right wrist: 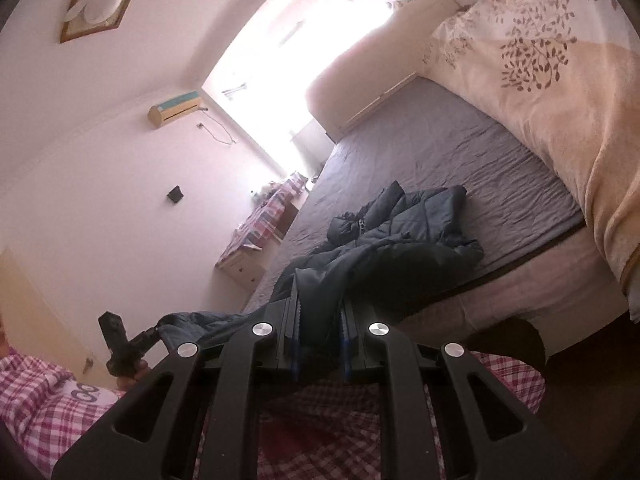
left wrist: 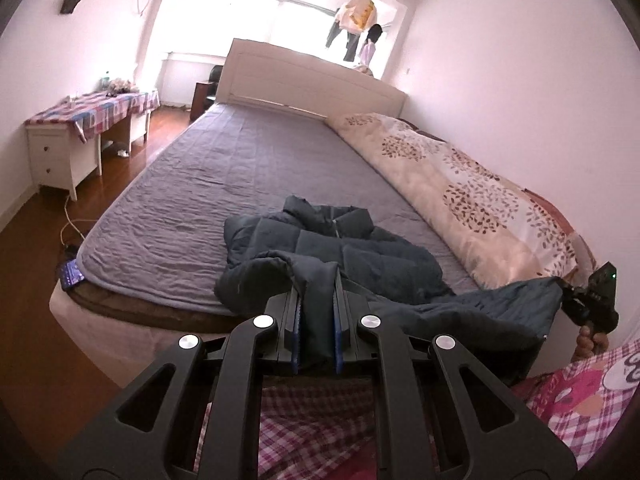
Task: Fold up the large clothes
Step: 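Lift the hem with the left tool while the right tool grips the jacket body, then lay the lifted hem over the jacket and open both tools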
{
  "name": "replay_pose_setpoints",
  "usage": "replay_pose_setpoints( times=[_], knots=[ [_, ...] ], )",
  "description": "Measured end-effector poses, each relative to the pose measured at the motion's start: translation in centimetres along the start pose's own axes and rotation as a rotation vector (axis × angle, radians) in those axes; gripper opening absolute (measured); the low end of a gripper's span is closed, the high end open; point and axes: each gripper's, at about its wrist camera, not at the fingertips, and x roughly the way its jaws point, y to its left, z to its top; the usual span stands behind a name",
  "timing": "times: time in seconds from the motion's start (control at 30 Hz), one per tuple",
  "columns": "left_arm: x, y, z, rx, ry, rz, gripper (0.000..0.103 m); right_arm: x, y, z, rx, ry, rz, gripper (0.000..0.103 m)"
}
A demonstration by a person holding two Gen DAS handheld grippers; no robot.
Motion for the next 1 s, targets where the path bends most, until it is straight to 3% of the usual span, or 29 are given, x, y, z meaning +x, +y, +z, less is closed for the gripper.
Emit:
replay_pose_setpoints(
  times=[0.2, 0.5, 0.8, 1.0],
  knots=[
    [2.0, 0.6, 2.2, -0.037, -0.010, -0.007, 0.012, 2.1, -0.7, 2.6, 0.012, -0.001, -0.013, 0.016],
    [10.0, 2.2, 9.7, -0.106, -0.023, 0.018, 0.012, 10.8, -1.4, 12.0, 0.009, 0.032, -0.072, 0.016],
    [25.5, 5.6, 17.5, -0.117, 0.055, 0.128, 0.012, 26.5, -7.0, 21.4, 0.087, 0.088, -0.198, 0.016],
    [36.4, 9.6, 17.3, -0.154, 0.187, 0.232, 0.012, 36.5, -13.3, 22.5, 0.167, 0.168, -0.332, 0.016]
  ],
)
